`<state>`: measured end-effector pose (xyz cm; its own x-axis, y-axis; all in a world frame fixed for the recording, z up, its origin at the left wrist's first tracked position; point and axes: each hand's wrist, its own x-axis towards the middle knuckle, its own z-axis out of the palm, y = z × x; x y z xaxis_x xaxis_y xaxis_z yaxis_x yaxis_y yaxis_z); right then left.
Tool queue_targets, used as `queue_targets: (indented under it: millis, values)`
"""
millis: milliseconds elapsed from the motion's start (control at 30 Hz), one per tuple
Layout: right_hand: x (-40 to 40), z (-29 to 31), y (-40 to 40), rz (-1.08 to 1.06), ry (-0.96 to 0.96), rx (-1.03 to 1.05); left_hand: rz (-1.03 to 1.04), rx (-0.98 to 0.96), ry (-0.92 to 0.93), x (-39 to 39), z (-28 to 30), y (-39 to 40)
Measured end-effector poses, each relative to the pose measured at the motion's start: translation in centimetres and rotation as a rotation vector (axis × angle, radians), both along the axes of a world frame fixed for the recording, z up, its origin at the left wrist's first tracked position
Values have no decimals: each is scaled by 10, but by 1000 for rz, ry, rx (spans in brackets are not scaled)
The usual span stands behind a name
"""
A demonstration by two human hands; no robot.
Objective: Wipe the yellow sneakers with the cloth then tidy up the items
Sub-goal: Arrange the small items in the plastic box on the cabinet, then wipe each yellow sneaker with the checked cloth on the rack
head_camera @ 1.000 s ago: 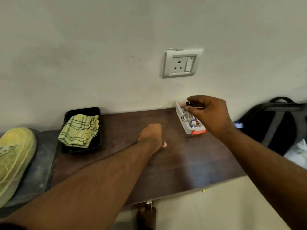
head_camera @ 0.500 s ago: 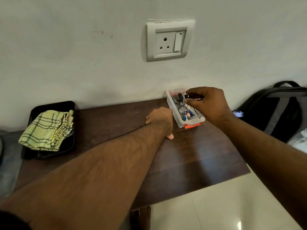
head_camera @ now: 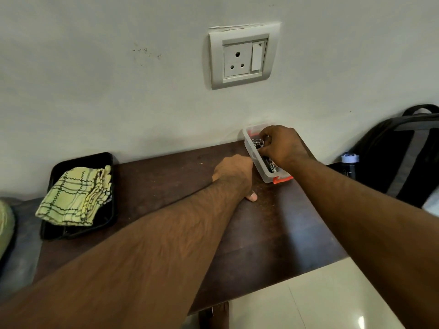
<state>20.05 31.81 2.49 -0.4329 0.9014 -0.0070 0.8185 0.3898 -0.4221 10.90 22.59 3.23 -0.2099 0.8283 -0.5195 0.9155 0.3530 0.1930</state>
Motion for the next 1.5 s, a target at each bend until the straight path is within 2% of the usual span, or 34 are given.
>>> queue_targets:
  millis: [200, 400, 500, 600, 833, 1000, 1100, 1233, 1333, 1500]
  values:
    - [2, 3, -1, -42, 53, -8, 10, 61, -26, -5, -7, -3]
    - [3, 42, -30, -30, 45, 94, 42, 183, -51, -19, -13, -38]
    - [-2, 62, -65, 55, 20, 89, 80, 216, -102, -35, -3, -77]
    - [-18, 72, -108, 164, 15, 24, 157, 266, -77, -51, 7, -132]
    - [-94, 75, -200, 333, 33, -24, 332, 494, -45, -113, 32, -276]
    - [-164, 66, -246, 446, 29, -62, 463, 442, -21, -162, 17, -322]
    - [-200, 49, -254, 558, -64, -23, 504, 441, -80, -179, 1, -327]
    - [-240, 33, -246, 804, -350, 92, 503, 482, -114, -197, -19, -324]
    - [-257, 20, -237, 892, -530, 164, 476, 493, -111, -207, -30, -321]
    - [-263, 4, -232, 944, -589, 283, 454, 528, -77, -216, -35, -317]
